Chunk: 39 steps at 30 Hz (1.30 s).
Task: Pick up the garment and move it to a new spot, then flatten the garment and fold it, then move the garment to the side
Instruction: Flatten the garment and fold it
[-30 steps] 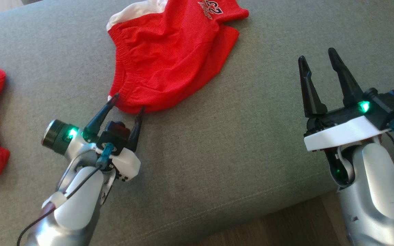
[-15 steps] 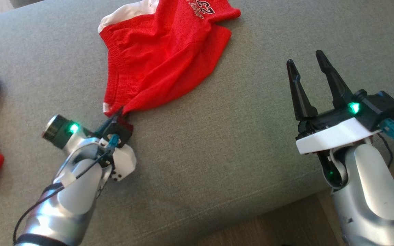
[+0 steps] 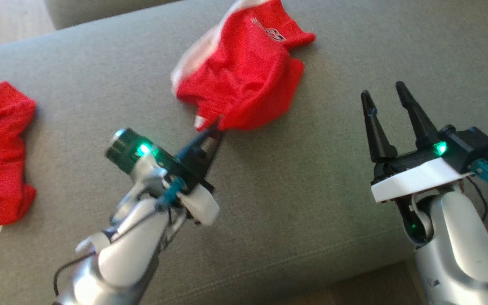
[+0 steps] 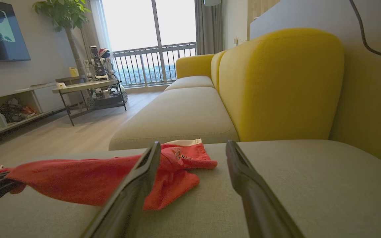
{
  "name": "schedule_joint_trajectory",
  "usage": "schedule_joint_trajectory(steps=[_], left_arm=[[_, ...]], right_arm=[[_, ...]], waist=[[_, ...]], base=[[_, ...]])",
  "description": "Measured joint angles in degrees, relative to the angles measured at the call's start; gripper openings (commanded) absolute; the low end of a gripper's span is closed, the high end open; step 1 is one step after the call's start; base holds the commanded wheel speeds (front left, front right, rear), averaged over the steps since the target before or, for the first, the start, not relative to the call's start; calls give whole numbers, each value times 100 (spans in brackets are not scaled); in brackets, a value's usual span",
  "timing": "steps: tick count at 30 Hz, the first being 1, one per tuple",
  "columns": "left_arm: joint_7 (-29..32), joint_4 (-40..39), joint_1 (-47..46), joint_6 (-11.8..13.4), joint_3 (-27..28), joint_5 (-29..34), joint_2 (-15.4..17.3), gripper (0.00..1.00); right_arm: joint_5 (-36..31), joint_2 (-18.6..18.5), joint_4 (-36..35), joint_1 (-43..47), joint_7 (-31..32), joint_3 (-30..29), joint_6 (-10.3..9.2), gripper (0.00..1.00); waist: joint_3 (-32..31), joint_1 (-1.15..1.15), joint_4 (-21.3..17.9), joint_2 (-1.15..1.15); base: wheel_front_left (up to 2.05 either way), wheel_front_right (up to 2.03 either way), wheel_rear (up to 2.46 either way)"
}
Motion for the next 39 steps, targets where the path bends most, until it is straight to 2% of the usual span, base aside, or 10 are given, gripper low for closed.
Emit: schedule_joint_trajectory(steps=[5,9,11,18,23,24,25,27,28,39], left_arm=[[177,-938,344,-185,-314,-190,55,0],[694,-1194,488,-125,19,-631,141,0],[909,-1015,451,29,492,-925,204,0],[1352,212,-236,330,1165,-1072,483,0],[1444,1337,-736,360,1167,-900,768,0],[1411,1502,-757,349,1149,-882,769,13],[1363,1646,-761,311,1115,-882,758,42],[1213,1902,-761,320,1042,-882,684,92],[1094,1985,-762,326,1007,-866,636,100],[123,2221,-710,422,1134,-1193,313,100]], right_arm=[[-43,3,56,4,0,-194,0,100],[-52,3,85,3,0,-203,0,100],[-51,4,97,2,0,-143,0,100],[30,12,131,-80,0,56,0,100],[124,11,331,-339,0,330,0,100],[124,11,381,-380,0,387,0,100],[124,12,421,-400,0,420,0,100],[124,11,539,-408,0,474,0,100],[123,7,608,-408,0,485,0,100],[-113,9,1140,-408,93,630,0,100]], waist=[[-172,0,210,0],[-201,0,333,0],[-136,0,341,0],[175,1,266,0],[425,1,125,0],[467,1,105,0],[505,1,93,0],[554,2,109,0],[559,2,141,0],[341,0,678,0]], base=[[0,0,0],[0,0,0],[0,0,0],[0,0,0],[0,0,0],[0,0,0],[0,0,0],[0,0,0],[0,0,0],[0,0,0]])
